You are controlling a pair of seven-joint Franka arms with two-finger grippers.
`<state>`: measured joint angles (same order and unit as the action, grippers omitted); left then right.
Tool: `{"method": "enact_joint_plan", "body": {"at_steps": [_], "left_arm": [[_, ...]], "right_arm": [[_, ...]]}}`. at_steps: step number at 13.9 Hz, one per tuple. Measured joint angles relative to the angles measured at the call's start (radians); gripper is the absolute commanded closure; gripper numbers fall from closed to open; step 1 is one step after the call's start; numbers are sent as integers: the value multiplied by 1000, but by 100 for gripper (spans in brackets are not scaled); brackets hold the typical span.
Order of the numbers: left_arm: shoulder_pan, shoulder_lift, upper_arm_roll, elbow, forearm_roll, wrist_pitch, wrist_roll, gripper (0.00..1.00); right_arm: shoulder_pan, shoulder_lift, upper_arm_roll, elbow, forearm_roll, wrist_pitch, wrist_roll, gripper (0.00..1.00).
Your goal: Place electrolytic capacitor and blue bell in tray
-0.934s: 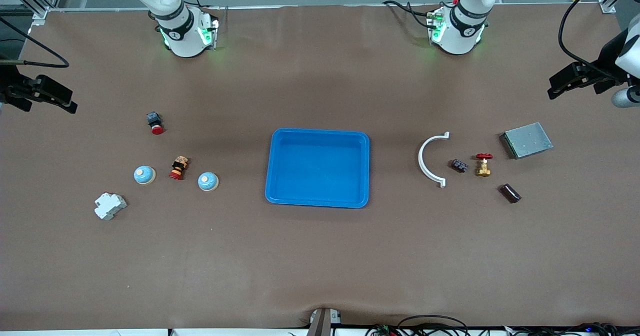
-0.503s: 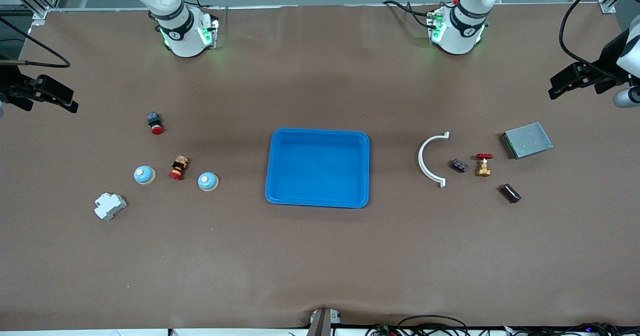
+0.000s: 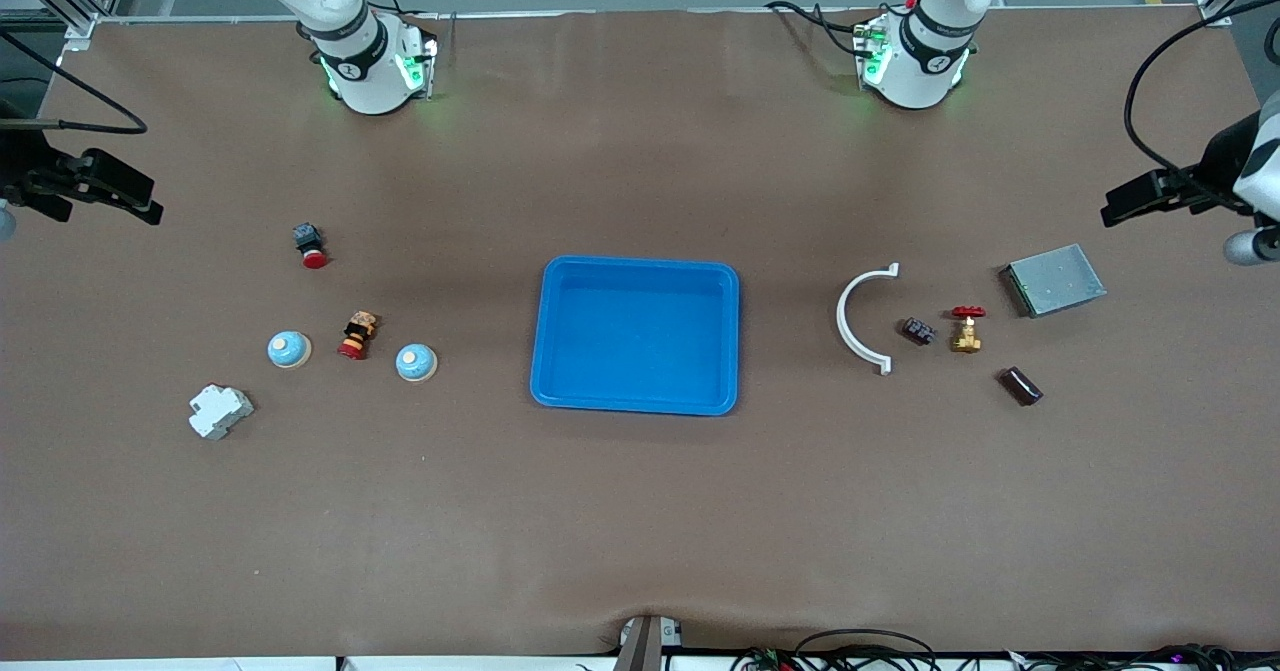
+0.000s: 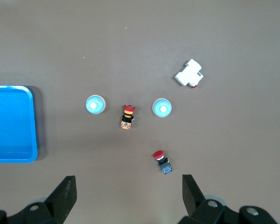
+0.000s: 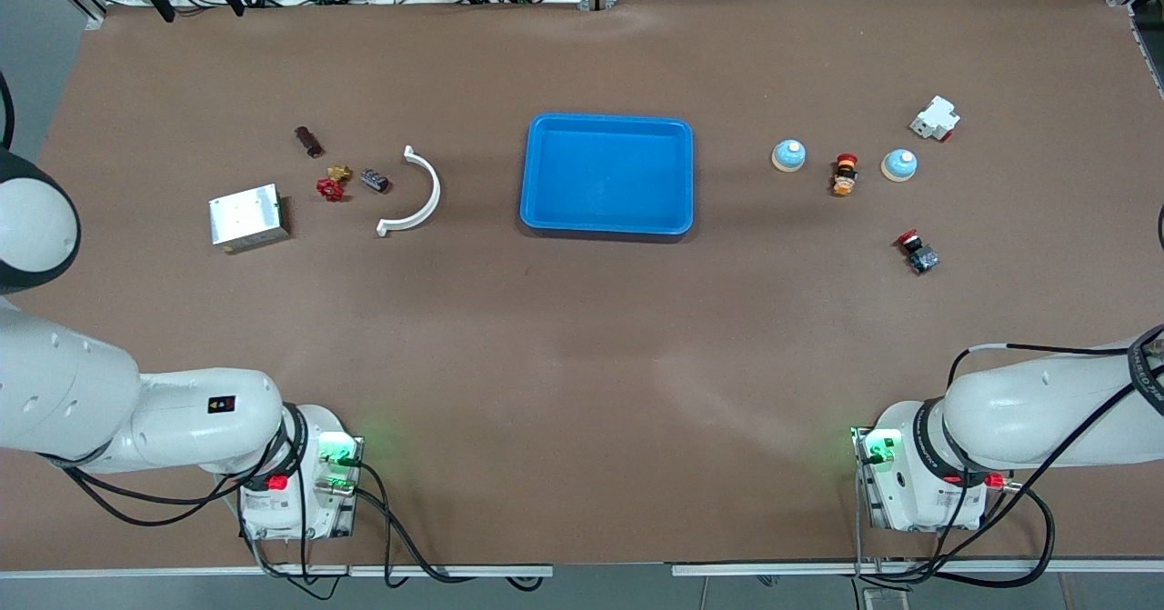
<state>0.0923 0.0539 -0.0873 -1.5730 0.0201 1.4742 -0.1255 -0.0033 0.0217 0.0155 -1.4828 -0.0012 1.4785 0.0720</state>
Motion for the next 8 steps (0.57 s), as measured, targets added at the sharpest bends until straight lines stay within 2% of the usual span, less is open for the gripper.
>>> {"method": "enact_joint_plan", "body": {"at_steps": [2, 4, 8], "left_arm": [[0, 33, 0, -13, -6, 4, -23, 0], [0, 61, 0, -66, -37, 56, -85, 0], [22, 73, 0, -274, -95, 288, -140, 0]], "right_arm": [[24, 1, 5, 0, 0, 0, 59, 0], [63, 11, 8, -1, 0, 1, 92, 0], [129, 98, 11, -13, 0, 68, 133, 0]]}}
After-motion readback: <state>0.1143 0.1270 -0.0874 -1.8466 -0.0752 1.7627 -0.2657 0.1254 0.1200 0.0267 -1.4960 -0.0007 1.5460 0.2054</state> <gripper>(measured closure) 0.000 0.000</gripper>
